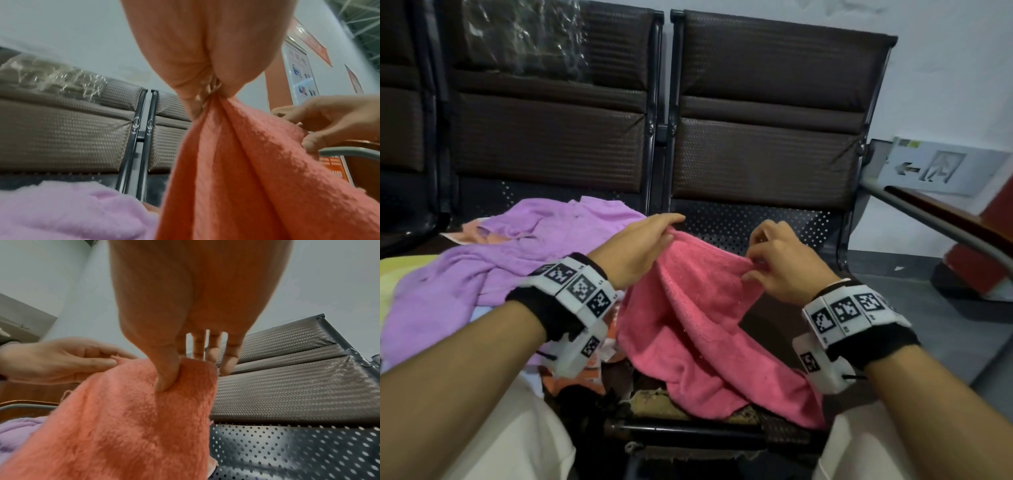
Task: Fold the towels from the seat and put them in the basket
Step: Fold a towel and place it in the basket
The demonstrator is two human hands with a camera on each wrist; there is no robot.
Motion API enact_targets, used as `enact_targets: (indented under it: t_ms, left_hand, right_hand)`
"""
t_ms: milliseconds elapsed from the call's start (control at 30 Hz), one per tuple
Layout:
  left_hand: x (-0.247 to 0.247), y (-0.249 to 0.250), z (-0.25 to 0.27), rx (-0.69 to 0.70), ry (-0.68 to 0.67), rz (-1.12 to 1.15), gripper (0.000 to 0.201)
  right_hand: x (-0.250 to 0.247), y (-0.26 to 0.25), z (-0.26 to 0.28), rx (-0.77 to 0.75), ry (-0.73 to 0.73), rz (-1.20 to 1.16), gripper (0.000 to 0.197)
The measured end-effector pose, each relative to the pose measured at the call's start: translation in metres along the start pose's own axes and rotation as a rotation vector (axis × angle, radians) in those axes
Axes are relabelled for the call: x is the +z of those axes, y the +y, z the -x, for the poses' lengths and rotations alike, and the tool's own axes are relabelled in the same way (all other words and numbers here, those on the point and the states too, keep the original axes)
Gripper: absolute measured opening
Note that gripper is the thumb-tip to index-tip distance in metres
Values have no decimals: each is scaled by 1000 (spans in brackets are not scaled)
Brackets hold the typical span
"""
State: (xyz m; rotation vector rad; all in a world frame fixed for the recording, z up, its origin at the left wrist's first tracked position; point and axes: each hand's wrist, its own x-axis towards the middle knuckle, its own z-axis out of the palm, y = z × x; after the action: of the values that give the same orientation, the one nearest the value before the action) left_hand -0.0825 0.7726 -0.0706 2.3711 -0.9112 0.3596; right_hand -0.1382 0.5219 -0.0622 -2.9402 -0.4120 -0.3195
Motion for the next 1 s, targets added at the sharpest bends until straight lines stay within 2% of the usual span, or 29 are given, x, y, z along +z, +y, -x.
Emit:
enact_targets:
  t_ms: [100, 233, 333, 467, 533, 667, 733, 800, 867, 933, 1000]
  left_hand:
    - [-5, 1, 2, -24, -99, -139, 42]
    - [-14, 17, 5, -73, -158, -237, 31]
    - [-25, 35, 7, -113, -39, -267, 16]
    - [-56, 66, 7, -173, 177, -61, 12]
    - [-76, 82, 7, -171, 223, -27, 13]
    - [-118, 109, 2, -166, 303, 179, 17]
    - [-134, 116, -3, -144, 303, 236, 18]
    - [-141, 116, -9, -124, 277, 217, 17]
    - [-140, 109, -16, -131, 235, 195, 17]
    - [-132, 100, -24, -172, 180, 195, 19]
    - [-119, 92, -34, -224, 166, 175, 23]
  right_hand:
    - [0, -1, 4, 53, -83, -52, 18]
    - [-16, -10, 8, 153, -97, -58, 20]
    - [-51, -18, 5, 168, -82, -34, 17]
    - [-98, -32, 11, 171, 46, -60, 27]
    - [-116, -41, 18, 188, 162, -215, 20]
    - [-147, -56, 29, 186, 398, -797, 13]
    - [-158, -58, 27, 165, 497, -897, 15]
    - [-163, -58, 20, 168, 528, -869, 14]
    - [-159, -53, 11, 205, 516, -729, 11]
    - [-151, -46, 4, 247, 481, -578, 11]
    - [-141, -40, -3, 272, 477, -545, 11]
